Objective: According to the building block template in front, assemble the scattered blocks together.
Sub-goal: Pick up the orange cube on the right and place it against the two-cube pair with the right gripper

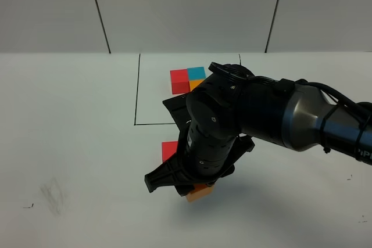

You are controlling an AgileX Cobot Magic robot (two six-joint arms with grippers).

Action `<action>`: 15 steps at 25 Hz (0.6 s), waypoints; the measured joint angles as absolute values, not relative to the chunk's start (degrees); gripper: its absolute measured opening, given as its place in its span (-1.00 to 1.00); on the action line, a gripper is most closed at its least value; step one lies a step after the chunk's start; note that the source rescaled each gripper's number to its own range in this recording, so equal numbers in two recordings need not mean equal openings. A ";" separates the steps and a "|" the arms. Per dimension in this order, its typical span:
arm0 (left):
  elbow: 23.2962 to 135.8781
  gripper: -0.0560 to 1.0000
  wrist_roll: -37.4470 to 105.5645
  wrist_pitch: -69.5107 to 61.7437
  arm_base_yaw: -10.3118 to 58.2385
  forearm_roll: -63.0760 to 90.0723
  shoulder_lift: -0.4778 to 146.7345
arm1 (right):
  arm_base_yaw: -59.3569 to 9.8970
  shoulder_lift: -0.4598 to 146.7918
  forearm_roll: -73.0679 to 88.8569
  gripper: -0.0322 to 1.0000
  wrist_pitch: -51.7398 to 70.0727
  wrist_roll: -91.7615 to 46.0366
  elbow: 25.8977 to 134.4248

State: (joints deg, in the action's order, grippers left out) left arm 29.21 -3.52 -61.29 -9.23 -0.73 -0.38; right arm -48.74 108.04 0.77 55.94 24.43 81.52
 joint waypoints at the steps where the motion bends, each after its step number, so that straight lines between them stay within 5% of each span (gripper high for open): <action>1: 29.21 1.00 -3.52 -61.29 -9.23 -0.73 -0.38 | -48.74 108.04 0.57 -0.54 55.94 25.26 81.52; 15: 29.21 1.00 -3.59 -61.29 -9.23 -0.73 -0.38 | -48.45 110.07 -4.77 -0.54 60.15 42.69 81.88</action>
State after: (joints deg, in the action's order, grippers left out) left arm 29.21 -3.59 -61.29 -9.23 -0.73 -0.38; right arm -48.45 110.07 -4.77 60.15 42.69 81.88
